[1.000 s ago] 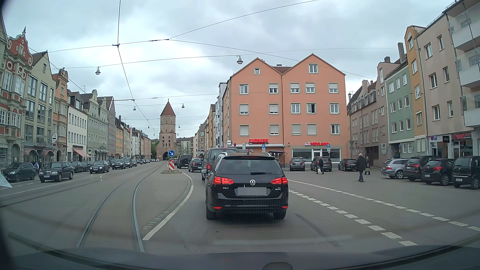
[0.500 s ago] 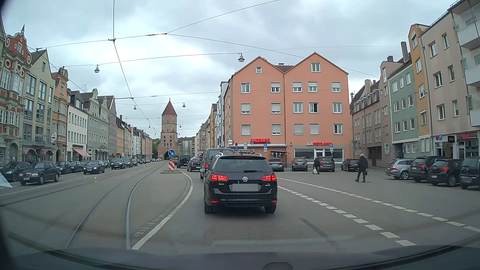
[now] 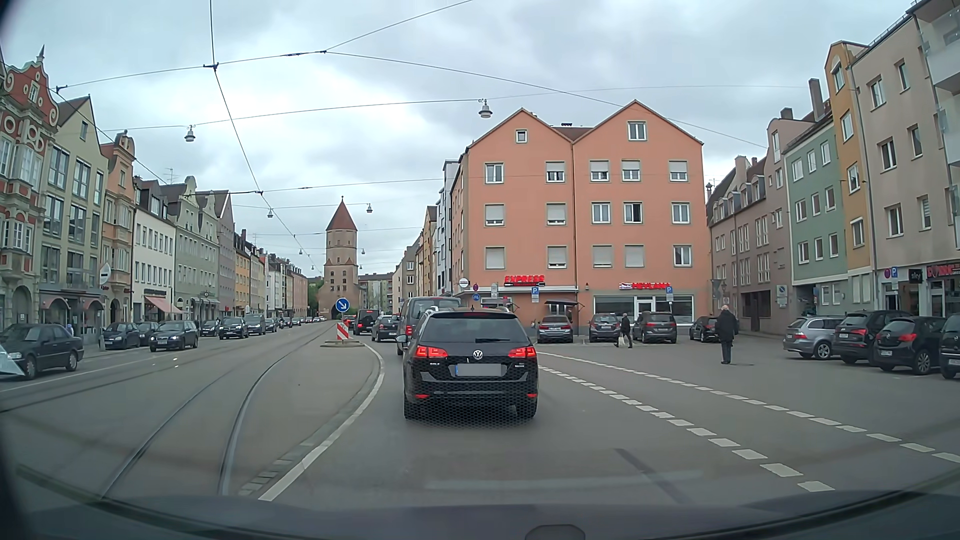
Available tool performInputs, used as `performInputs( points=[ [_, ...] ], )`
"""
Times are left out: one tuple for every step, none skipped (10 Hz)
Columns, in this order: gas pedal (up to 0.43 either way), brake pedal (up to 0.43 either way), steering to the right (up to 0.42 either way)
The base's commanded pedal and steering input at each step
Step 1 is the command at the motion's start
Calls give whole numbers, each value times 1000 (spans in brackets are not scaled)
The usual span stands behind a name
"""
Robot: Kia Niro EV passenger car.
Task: Follow the waypoints while adhering to traffic rules and regulations
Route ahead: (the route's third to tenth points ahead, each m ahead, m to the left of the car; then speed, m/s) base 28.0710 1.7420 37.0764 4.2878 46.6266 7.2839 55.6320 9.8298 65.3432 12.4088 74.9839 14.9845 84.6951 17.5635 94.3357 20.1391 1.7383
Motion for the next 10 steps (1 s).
performInputs(
  points=[
    [110,0,-39],
    [110,0,-39],
    [110,0,-39],
    [110,0,-39],
    [110,0,-40],
    [110,0,-43],
    [110,0,-47],
    [110,0,-47],
    [110,0,-47],
    [110,0,-47]
  ],
)
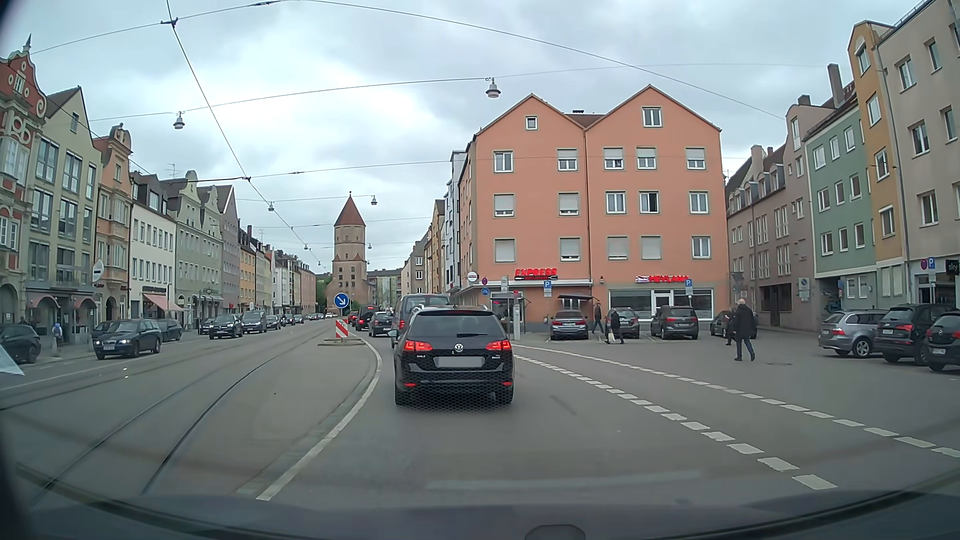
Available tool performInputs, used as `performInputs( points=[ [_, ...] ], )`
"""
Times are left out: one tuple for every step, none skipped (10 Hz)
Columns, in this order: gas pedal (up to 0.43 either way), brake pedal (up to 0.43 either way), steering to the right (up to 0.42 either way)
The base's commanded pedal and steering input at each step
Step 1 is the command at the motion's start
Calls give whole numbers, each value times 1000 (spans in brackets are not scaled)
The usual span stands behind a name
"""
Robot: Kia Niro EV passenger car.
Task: Follow the waypoints while adhering to traffic rules and regulations
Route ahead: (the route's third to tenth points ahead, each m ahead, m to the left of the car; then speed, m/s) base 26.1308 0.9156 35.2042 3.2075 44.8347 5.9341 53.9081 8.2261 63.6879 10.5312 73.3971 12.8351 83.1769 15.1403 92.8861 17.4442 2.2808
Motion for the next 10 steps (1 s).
performInputs(
  points=[
    [110,0,-47],
    [110,0,-47],
    [110,0,-49],
    [110,0,-49],
    [110,0,-49],
    [110,0,-48],
    [110,0,-48],
    [110,0,-48],
    [110,0,-48],
    [110,0,-48]
  ],
)
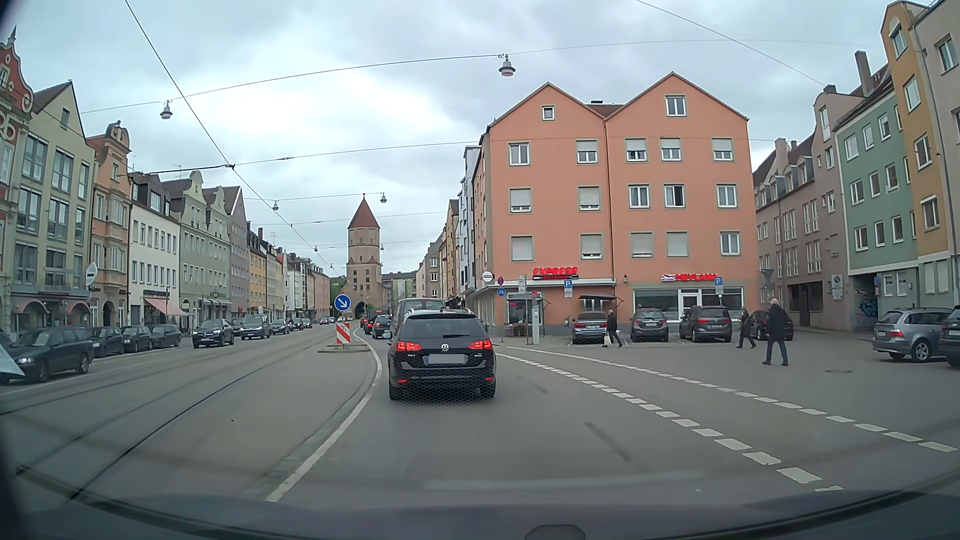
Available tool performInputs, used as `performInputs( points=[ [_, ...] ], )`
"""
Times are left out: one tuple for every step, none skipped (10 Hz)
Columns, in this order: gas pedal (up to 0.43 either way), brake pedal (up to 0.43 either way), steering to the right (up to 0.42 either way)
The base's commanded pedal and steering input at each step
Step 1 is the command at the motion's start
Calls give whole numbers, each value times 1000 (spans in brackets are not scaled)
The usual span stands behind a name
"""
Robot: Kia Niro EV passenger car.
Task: Follow the waypoints while adhering to traffic rules and regulations
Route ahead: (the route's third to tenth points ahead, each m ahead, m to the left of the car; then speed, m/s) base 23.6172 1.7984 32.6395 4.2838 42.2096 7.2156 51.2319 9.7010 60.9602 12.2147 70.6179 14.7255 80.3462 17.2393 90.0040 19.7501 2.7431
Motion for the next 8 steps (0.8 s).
performInputs(
  points=[
    [110,0,-48],
    [110,0,-48],
    [110,0,-48],
    [110,0,-48],
    [110,0,-48],
    [110,0,-48],
    [118,0,-48],
    [130,0,-48]
  ],
)
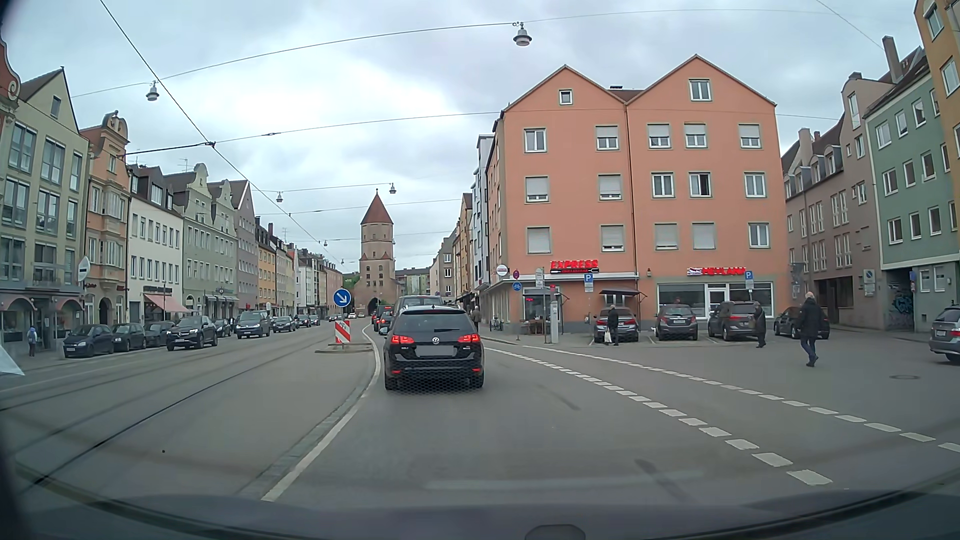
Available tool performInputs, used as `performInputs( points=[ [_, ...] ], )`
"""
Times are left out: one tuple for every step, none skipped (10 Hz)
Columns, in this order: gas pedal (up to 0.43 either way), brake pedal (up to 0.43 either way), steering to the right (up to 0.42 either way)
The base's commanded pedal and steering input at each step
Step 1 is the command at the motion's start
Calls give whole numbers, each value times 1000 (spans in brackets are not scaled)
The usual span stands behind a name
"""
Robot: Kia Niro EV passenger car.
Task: Follow the waypoints while adhering to traffic rules and regulations
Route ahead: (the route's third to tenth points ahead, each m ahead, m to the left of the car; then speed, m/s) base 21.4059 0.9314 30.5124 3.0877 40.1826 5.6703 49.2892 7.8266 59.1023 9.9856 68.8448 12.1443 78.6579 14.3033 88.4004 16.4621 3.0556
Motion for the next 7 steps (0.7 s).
performInputs(
  points=[
    [138,0,-48],
    [150,0,-48],
    [150,0,-48],
    [150,0,-48],
    [150,0,-48],
    [138,0,-48],
    [138,0,-50]
  ],
)
